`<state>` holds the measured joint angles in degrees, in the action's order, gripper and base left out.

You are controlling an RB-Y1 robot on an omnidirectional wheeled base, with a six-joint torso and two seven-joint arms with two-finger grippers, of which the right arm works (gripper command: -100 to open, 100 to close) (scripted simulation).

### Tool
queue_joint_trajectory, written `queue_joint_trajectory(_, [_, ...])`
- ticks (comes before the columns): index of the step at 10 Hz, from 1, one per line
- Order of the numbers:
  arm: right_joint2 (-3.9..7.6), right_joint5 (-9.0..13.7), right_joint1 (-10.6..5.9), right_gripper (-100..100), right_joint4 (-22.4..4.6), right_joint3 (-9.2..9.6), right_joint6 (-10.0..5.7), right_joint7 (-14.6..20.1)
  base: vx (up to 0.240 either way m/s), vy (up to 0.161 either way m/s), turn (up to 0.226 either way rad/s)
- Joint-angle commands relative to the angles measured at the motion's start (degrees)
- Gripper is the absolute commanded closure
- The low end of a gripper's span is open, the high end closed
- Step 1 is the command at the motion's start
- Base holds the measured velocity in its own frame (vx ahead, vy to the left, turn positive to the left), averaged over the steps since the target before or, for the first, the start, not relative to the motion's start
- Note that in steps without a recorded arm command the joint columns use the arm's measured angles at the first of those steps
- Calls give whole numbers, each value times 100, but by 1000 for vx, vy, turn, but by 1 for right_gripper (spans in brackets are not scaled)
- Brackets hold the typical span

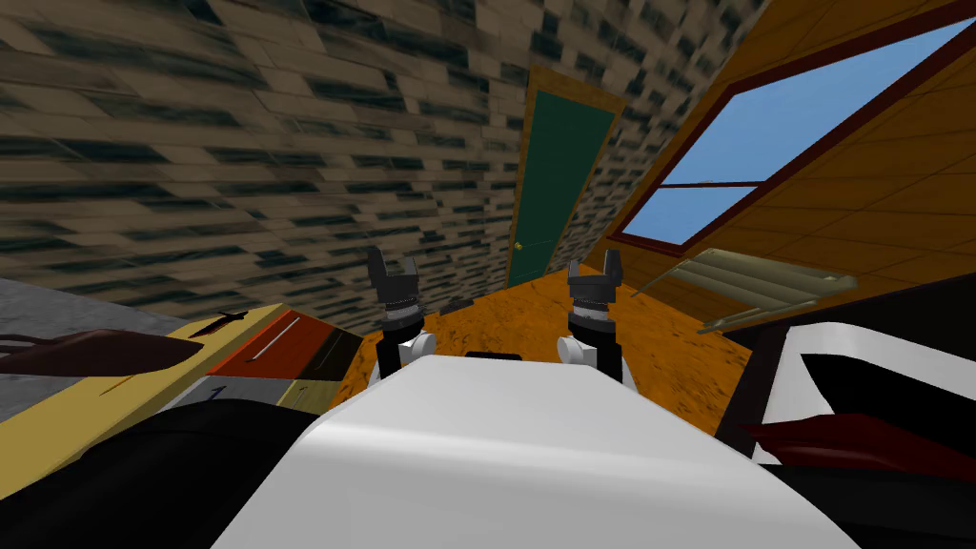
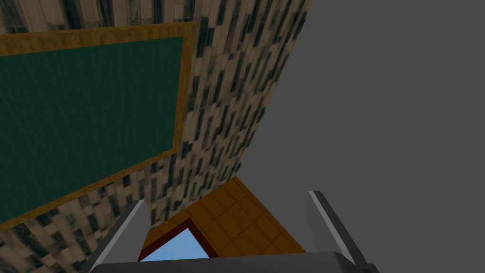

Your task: Pull the door open

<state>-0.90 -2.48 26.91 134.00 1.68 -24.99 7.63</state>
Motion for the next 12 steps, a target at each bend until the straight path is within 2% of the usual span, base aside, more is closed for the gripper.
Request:
queue_joint_trajectory(1, [73, -57, -56, -100, -185, -23, -62, -130, 32, -12, 17])
queue_joint_trajectory(4, [178, -156, -153, -100, -503, -63, -168, -353, 120, -30, 21])
queue_joint_trajectory(6, [260, -250, -246, -100, -806, -100, -269, -567, 129, -23, 22])
queue_joint_trajectory(12, [426, -473, -465, -100, -1525, -190, -508, -1072, 109, -27, 18])
